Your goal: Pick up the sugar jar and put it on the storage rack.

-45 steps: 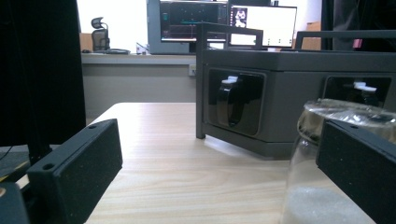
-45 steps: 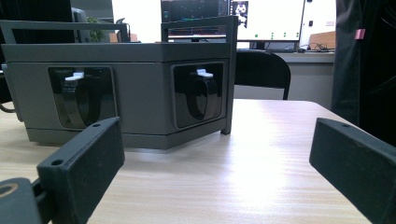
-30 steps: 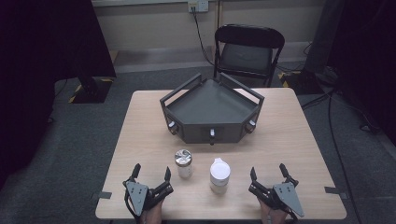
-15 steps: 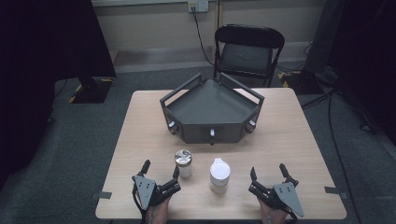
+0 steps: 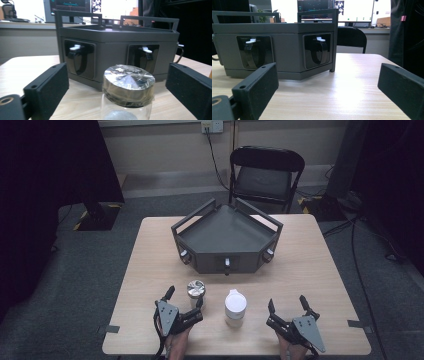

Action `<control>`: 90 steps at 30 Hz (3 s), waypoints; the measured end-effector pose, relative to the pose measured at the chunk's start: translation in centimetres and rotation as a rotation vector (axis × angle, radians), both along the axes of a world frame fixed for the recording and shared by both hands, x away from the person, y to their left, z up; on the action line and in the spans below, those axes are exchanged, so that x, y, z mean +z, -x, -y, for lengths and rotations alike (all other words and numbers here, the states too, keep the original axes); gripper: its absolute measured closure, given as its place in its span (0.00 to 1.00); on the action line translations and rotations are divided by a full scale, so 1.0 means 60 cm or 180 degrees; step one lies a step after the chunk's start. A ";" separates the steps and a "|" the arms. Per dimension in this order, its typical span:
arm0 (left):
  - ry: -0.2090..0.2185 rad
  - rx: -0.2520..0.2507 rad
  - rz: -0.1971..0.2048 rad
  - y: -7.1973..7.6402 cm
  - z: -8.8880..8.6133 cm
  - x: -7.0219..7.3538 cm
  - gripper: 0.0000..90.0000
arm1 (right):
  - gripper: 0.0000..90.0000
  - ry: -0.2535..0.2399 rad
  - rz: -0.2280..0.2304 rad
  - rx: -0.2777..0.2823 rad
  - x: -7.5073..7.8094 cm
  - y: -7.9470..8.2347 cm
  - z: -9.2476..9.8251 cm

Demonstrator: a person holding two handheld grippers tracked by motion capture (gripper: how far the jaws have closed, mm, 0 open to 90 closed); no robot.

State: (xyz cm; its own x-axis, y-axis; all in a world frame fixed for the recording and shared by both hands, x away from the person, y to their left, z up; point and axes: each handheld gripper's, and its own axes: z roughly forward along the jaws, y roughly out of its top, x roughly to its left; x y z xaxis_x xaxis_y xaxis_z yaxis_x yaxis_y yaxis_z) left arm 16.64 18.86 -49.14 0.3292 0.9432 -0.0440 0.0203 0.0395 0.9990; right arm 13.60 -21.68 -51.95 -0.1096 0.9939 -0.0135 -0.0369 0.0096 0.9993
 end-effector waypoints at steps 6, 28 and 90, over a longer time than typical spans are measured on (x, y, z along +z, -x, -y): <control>-0.0022 -0.0050 -0.0053 -0.014 0.004 0.002 0.11 | 0.02 0.0000 0.0000 -0.0003 0.000 0.000 0.000; -0.0043 -0.0082 -0.0157 -0.040 0.026 -0.012 0.38 | 0.02 0.0000 0.0001 -0.0002 0.000 0.000 0.000; -0.0272 -0.0631 0.0017 -0.055 -0.007 0.082 0.39 | 0.02 0.0000 0.0001 -0.0016 0.000 0.001 -0.001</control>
State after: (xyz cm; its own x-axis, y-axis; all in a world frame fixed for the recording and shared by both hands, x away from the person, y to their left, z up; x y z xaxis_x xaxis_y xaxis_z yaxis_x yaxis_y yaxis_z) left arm 19.93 19.29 -44.22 0.5086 0.8602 0.0356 0.0139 -0.0496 0.9987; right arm 13.56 -21.63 -51.95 -0.1045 0.9944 -0.0137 -0.0371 0.0098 0.9993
